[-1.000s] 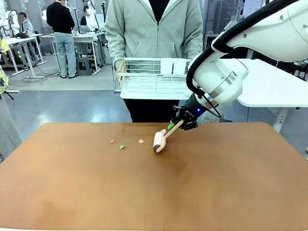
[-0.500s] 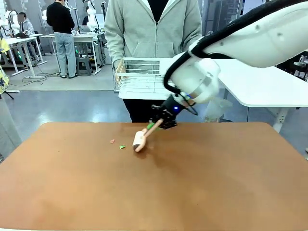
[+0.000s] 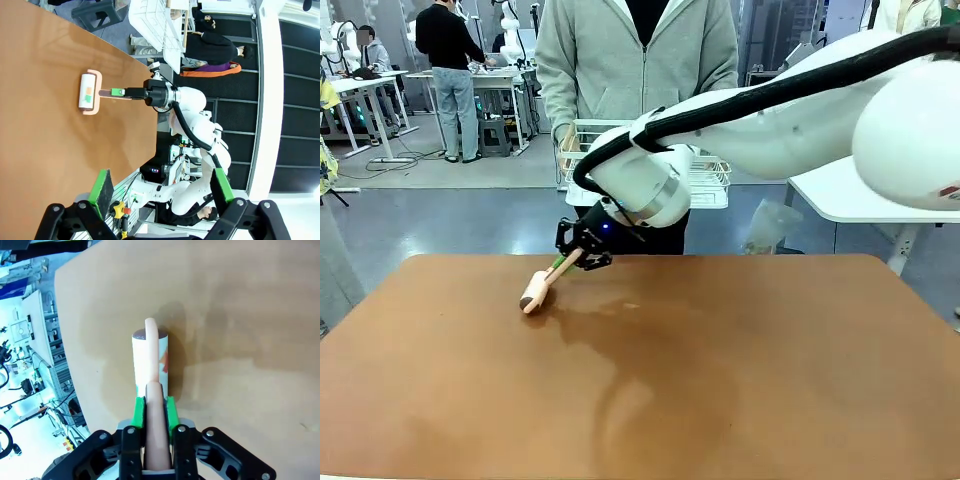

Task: Clean the table.
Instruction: Clean the table with the Lint Roller when the human lifts the Dish drying rack.

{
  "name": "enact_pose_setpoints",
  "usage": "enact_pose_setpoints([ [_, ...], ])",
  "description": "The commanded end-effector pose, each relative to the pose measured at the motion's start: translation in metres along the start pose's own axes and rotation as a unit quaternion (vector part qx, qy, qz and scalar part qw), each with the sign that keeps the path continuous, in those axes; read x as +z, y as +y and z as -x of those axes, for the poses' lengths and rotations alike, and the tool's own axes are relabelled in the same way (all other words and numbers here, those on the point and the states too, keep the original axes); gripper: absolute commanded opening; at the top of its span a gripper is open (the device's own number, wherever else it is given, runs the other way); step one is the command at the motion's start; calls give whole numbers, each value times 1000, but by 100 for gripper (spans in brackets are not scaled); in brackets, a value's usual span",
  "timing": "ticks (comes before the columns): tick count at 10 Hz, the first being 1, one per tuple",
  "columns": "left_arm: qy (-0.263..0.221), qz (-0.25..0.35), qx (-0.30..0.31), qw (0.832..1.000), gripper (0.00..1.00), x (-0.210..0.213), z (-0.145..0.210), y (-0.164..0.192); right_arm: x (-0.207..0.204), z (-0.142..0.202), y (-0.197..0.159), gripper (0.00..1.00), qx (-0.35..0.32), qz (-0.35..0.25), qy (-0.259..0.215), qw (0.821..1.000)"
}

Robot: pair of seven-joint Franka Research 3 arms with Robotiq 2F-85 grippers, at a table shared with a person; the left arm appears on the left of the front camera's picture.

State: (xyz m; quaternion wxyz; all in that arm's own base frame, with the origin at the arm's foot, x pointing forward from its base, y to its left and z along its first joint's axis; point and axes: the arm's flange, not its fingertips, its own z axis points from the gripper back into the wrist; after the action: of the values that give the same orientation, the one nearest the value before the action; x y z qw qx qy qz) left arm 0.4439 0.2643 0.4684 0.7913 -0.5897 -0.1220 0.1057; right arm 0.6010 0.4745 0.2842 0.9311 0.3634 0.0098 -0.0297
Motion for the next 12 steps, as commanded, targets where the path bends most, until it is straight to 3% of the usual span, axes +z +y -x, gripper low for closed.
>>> enact_pose_setpoints([
  [1,4,-1,-5,1000,100,3,3,1,-40,22,-11,21,-8,42,75,996],
  [4,4,-1,-5,1000,100,3,3,1,-10,25,-4,21,11,31,47,998],
  [7,4,-1,-5,1000,100,3,3,1,87,49,1,21,50,5,31,998],
  [9,4,-1,-5,1000,100,3,3,1,153,86,-7,21,85,97,4,992],
  [11,4,-1,-5,1000,100,3,3,1,212,105,-33,21,84,230,9,969],
  [12,4,-1,-5,1000,100,3,3,1,250,114,-48,21,100,281,-13,954],
])
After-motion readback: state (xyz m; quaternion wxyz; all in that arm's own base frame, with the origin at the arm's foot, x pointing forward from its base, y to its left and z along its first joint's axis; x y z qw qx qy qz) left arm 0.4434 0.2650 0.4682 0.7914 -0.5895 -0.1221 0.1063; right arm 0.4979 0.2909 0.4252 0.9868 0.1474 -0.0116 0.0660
